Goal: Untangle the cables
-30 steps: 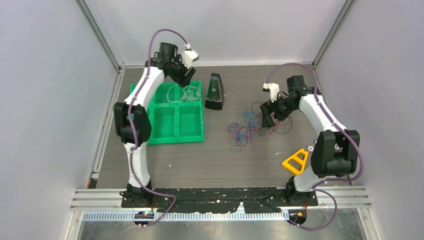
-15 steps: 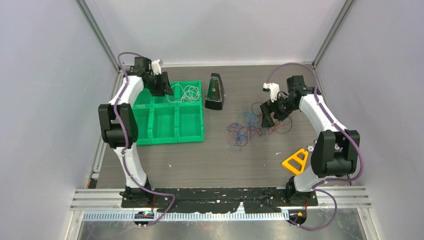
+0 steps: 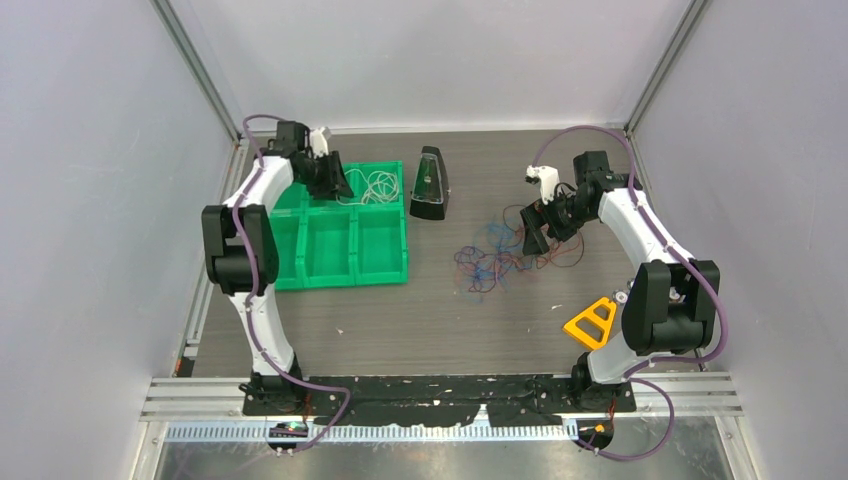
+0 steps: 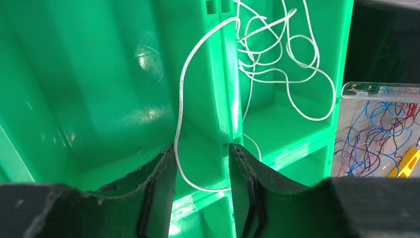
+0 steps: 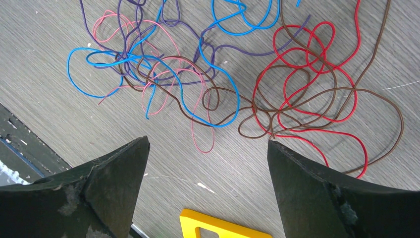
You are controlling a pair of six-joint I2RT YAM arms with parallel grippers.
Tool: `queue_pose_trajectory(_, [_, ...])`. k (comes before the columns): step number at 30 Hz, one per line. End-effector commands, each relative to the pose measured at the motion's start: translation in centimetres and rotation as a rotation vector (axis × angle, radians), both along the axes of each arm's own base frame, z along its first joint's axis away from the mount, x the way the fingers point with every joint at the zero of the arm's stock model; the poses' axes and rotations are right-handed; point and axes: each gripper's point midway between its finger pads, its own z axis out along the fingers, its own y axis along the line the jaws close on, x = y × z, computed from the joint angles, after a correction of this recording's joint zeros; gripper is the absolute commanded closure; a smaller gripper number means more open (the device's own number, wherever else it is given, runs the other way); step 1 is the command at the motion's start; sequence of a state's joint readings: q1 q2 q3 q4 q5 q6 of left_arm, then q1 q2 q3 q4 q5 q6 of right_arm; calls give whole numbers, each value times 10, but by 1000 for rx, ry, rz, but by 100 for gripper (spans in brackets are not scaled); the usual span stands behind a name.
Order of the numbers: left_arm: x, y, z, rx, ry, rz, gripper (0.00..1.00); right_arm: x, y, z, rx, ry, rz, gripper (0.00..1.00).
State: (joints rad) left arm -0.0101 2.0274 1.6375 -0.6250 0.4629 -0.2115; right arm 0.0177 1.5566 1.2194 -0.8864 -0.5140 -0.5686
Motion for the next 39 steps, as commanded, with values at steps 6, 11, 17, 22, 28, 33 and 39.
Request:
queue_pose_trajectory(6, [9, 25, 34, 27, -92, 62, 64, 6, 0, 13, 8, -52, -4, 5])
queue_pose_trajectory(11, [14, 24, 49, 23, -139, 57, 92, 6, 0, 12, 9, -50, -6, 5])
queue_pose_trajectory(17, [23, -7, 68, -52, -196, -23, 100, 6, 0, 9, 7, -44, -7, 5])
queue_pose_trajectory(22, [41, -51, 68, -40, -245, -103, 100, 8, 0, 7, 7, -37, -9, 5])
queue_pose_trajectory(28, [56, -75, 33, 94, -156, -175, 100, 3, -5, 8, -23, -42, 3, 5])
queue_pose_trajectory(33, [54, -82, -6, 168, -78, -185, 100, 1, -17, 6, -36, -37, -21, 5])
queue_pose_trajectory(39, [47, -78, -40, 227, 5, -175, 100, 2, -19, 7, -35, -28, -21, 5])
